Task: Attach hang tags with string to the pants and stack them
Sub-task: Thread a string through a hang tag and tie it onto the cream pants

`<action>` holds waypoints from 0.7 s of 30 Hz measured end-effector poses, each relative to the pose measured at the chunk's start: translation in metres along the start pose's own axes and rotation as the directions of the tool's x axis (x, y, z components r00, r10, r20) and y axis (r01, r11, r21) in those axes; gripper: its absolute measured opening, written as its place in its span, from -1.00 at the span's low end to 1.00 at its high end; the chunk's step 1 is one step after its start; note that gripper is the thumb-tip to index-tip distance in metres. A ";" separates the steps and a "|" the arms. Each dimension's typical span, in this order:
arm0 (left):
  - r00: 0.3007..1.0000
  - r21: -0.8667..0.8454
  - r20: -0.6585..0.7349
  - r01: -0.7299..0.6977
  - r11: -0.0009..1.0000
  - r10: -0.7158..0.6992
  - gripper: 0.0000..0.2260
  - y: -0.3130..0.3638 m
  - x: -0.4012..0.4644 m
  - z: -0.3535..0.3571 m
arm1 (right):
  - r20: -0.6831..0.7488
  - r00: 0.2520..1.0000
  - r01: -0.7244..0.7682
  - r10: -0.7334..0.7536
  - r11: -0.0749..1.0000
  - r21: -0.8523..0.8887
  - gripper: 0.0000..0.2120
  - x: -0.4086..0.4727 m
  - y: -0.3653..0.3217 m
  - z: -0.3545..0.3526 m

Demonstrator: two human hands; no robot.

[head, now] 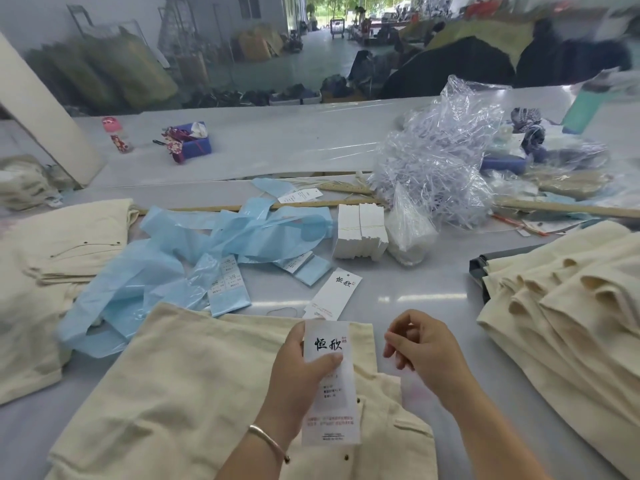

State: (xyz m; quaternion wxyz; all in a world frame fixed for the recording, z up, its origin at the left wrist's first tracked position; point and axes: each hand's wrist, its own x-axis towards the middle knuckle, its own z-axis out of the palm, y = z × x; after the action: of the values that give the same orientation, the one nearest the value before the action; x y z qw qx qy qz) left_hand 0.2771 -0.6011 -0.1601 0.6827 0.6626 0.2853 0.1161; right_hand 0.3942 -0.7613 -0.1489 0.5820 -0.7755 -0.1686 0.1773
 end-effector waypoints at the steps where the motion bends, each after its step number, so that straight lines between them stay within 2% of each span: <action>1: 1.000 0.013 0.008 -0.024 1.000 0.024 -0.83 0.002 -0.004 0.003 | 0.006 1.000 0.030 -0.030 0.999 0.019 -0.91 -0.010 -0.007 0.002; 3: 0.997 0.059 0.005 -0.080 0.995 0.080 -0.89 0.007 -0.013 0.008 | 0.032 0.996 0.081 -0.082 0.996 0.030 -0.86 -0.027 -0.021 0.006; 7: 0.971 0.141 0.075 -0.235 0.962 0.227 -0.81 0.018 -0.033 0.021 | 0.071 0.978 0.198 -0.196 0.980 -0.014 -0.75 -0.051 -0.039 0.010; 12: 0.930 0.203 0.135 -0.364 0.909 0.342 -0.81 0.031 -0.053 0.035 | -0.043 0.960 0.263 -0.277 0.944 -0.199 -0.75 -0.069 -0.047 0.006; 16: 0.910 0.169 0.153 -0.408 0.897 0.385 -0.81 0.036 -0.064 0.039 | -0.046 0.940 0.312 -0.339 0.905 -0.289 -0.73 -0.078 -0.049 0.002; 19: 0.908 0.130 0.149 -0.411 0.903 0.392 -0.80 0.037 -0.072 0.044 | -0.053 0.933 0.327 -0.357 0.898 -0.293 -0.73 -0.082 -0.049 -0.002; 21: 0.918 0.081 0.141 -0.383 0.920 0.370 -0.73 0.037 -0.078 0.046 | -0.054 0.935 0.326 -0.351 0.907 -0.267 -0.73 -0.085 -0.049 -0.003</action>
State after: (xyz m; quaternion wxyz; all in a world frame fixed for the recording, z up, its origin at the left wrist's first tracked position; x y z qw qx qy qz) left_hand 0.2469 -0.6777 -0.1073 0.6273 0.7466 0.1158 0.1889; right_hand 0.3183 -0.7909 -0.0942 0.5078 -0.8103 -0.2922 0.0111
